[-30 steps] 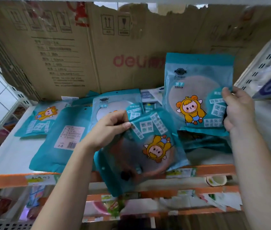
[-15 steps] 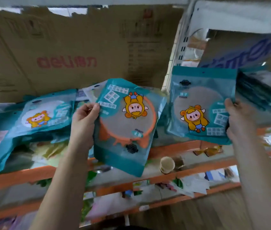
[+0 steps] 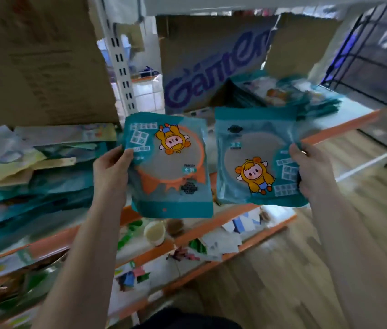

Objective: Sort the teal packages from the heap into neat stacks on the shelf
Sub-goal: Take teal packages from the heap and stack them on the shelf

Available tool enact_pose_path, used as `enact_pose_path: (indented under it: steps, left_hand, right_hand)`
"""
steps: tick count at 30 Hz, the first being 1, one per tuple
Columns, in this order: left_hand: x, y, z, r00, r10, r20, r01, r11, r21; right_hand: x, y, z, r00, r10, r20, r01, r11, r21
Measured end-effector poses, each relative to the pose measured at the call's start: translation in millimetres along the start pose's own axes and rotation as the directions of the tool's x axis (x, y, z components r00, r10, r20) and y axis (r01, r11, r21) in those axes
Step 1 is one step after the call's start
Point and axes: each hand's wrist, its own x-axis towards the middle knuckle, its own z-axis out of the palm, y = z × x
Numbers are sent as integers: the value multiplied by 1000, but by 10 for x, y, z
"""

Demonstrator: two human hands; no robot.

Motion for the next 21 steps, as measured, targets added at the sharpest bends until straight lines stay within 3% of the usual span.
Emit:
enact_pose_path:
  steps: [7,14,21]
  left_hand:
    - [80,-152,1269,995,-48,90,52,998,-38]
    - [414,-99,2449,991,-116,65,127,973,-193]
    - [563,17,3277,992,-102,77,119,957,-265]
  right_hand:
    - [898,-135,-584,999,43,-13,-42,998,42]
    - [1976,-537,-1058,993,71,90,-75,996,39]
    - [3082,-759,-1394,995,54,89,-54,999,-7]
